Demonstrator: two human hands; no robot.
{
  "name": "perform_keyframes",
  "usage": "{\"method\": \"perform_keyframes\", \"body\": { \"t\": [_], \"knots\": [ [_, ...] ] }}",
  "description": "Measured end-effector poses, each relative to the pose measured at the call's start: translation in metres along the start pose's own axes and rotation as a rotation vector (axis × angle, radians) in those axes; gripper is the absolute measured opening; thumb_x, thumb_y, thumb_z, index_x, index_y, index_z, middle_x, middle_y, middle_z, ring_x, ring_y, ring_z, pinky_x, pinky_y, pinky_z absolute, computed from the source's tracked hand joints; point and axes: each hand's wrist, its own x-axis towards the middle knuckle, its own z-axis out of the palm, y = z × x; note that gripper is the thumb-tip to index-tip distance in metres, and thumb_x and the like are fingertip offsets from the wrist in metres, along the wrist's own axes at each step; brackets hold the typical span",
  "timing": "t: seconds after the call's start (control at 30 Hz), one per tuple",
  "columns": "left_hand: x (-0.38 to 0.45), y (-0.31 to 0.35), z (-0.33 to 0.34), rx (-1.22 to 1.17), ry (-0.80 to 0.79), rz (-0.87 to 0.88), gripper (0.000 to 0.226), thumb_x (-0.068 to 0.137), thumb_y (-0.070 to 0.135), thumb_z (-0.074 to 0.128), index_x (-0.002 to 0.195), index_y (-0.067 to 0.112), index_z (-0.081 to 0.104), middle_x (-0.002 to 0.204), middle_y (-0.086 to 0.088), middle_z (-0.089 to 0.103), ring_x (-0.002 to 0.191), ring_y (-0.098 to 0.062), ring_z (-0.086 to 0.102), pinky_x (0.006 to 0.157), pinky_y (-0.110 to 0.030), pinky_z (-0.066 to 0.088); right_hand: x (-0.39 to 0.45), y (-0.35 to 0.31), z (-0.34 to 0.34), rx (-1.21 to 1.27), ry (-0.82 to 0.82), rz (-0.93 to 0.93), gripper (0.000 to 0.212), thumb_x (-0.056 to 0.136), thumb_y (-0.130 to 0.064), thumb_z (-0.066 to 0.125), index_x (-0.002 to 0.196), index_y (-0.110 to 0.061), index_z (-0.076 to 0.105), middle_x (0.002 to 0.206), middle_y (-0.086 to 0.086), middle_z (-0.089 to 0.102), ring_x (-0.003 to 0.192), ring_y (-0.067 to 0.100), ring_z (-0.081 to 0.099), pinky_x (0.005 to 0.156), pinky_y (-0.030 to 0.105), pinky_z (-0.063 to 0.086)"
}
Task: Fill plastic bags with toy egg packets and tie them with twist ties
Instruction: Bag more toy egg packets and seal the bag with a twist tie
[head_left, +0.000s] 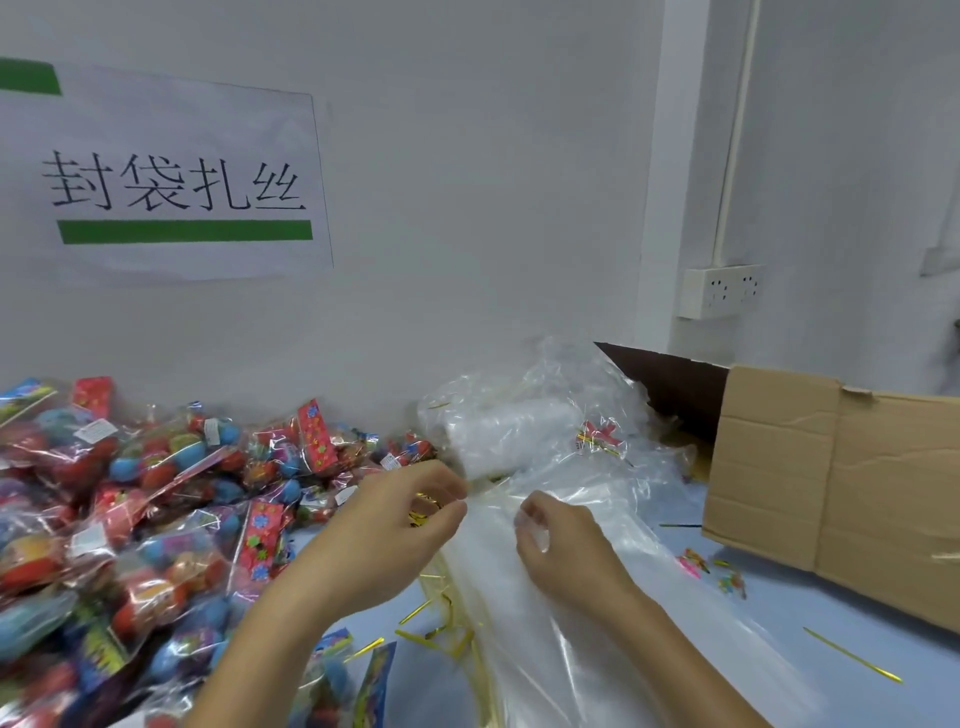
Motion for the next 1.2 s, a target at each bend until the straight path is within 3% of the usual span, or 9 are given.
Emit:
{"method": "perform_keyframes", "body": {
  "t": [0.27, 0.43, 0.5, 0.67, 0.8, 0.87, 0.97, 1.07, 1.2],
  "knots": [
    [-0.011, 0.011, -0.002, -0.153, 0.342, -0.038, 0.009, 0.095, 0.024, 0.062, 0.101, 0.029, 0.066, 0.095, 0.018, 0.067, 0.087, 0.007, 0.06, 0.069, -0.007, 0.045, 0.023, -0.042, -0.037, 0.597, 0.248, 0.091, 0.014, 0.089, -0.023, 0.067, 0.08, -0.022, 0.057, 0.07, -0.009, 0.058, 0.054, -0.001, 0.05, 0.05, 0.007, 0.038],
    [-0.023, 0.011, -0.012, -0.207, 0.079, -0.129, 0.062, 0.068, 0.07, 0.068, 0.122, 0.048, 0.046, 0.111, 0.029, 0.059, 0.099, 0.007, 0.061, 0.073, -0.012, 0.048, 0.041, -0.1, -0.057, 0.709, 0.194, 0.061, 0.014, 0.088, -0.025, 0.07, 0.089, -0.02, 0.057, 0.08, 0.0, 0.063, 0.063, 0.009, 0.053, 0.052, 0.013, 0.042],
    [-0.027, 0.009, -0.015, -0.278, 0.064, -0.108, 0.064, 0.066, 0.06, 0.079, 0.119, 0.046, 0.046, 0.105, 0.039, 0.06, 0.09, 0.014, 0.063, 0.068, -0.005, 0.046, 0.045, -0.124, -0.055, 0.774, 0.189, 0.063, 0.018, 0.088, -0.023, 0.071, 0.085, -0.022, 0.054, 0.079, -0.001, 0.059, 0.062, 0.013, 0.052, 0.059, 0.023, 0.043],
    [-0.027, -0.005, -0.025, -0.22, 0.324, -0.044, 0.036, 0.088, 0.016, 0.074, 0.102, 0.039, 0.05, 0.09, 0.017, 0.07, 0.072, -0.004, 0.07, 0.065, -0.025, 0.055, 0.052, -0.162, -0.044, 0.857, 0.085, 0.069, 0.023, 0.088, -0.028, 0.073, 0.094, -0.019, 0.054, 0.081, -0.001, 0.057, 0.066, 0.015, 0.054, 0.06, 0.028, 0.046],
    [-0.031, -0.005, -0.037, -0.073, 0.434, -0.051, 0.04, 0.089, 0.04, 0.07, 0.118, 0.039, 0.042, 0.108, 0.026, 0.054, 0.096, 0.007, 0.057, 0.076, -0.017, 0.047, 0.063, -0.17, -0.039, 0.966, -0.007, 0.127, 0.031, 0.092, -0.025, 0.07, 0.114, -0.009, 0.055, 0.092, 0.004, 0.058, 0.075, 0.018, 0.057, 0.06, 0.028, 0.048],
    [-0.035, 0.005, -0.039, 0.077, 0.656, 0.068, 0.045, 0.09, 0.05, 0.063, 0.127, 0.037, 0.04, 0.119, 0.024, 0.044, 0.116, 0.001, 0.041, 0.092, -0.017, 0.034, 0.076, -0.172, -0.046, 1.096, -0.018, 0.175, 0.023, 0.094, -0.02, 0.068, 0.109, -0.011, 0.054, 0.092, 0.004, 0.056, 0.078, 0.019, 0.056, 0.061, 0.029, 0.047],
    [-0.047, 0.033, -0.031, 0.192, 0.941, 0.32, 0.026, 0.089, 0.029, 0.055, 0.114, 0.02, 0.052, 0.109, 0.009, 0.049, 0.104, -0.01, 0.043, 0.09, -0.015, 0.034, 0.106, -0.171, -0.07, 1.466, -0.017, 0.261, 0.014, 0.097, -0.013, 0.062, 0.086, -0.016, 0.055, 0.078, 0.001, 0.053, 0.065, 0.016, 0.052, 0.056, 0.024, 0.044],
    [-0.057, 0.043, -0.006, 0.014, 0.674, 0.324, 0.017, 0.087, 0.007, 0.048, 0.095, 0.02, 0.057, 0.088, 0.009, 0.058, 0.082, -0.01, 0.056, 0.073, -0.019, 0.043, 0.129, -0.17, -0.092, 1.758, -0.091, 0.285, 0.022, 0.101, -0.009, 0.048, 0.08, -0.017, 0.052, 0.074, -0.002, 0.049, 0.047, 0.008, 0.053, 0.044, 0.016, 0.044],
    [-0.062, 0.049, 0.03, -0.678, -0.174, -0.263, 0.041, 0.078, 0.019, 0.055, 0.117, 0.033, 0.054, 0.126, 0.003, 0.06, 0.094, -0.017, 0.065, 0.085, -0.032, 0.056, 0.144, -0.171, -0.095, 1.941, -0.107, 0.344, 0.028, 0.102, -0.012, 0.043, 0.076, -0.014, 0.052, 0.066, -0.004, 0.043, 0.029, 0.005, 0.043, 0.03, 0.012, 0.036]
  ]
}}
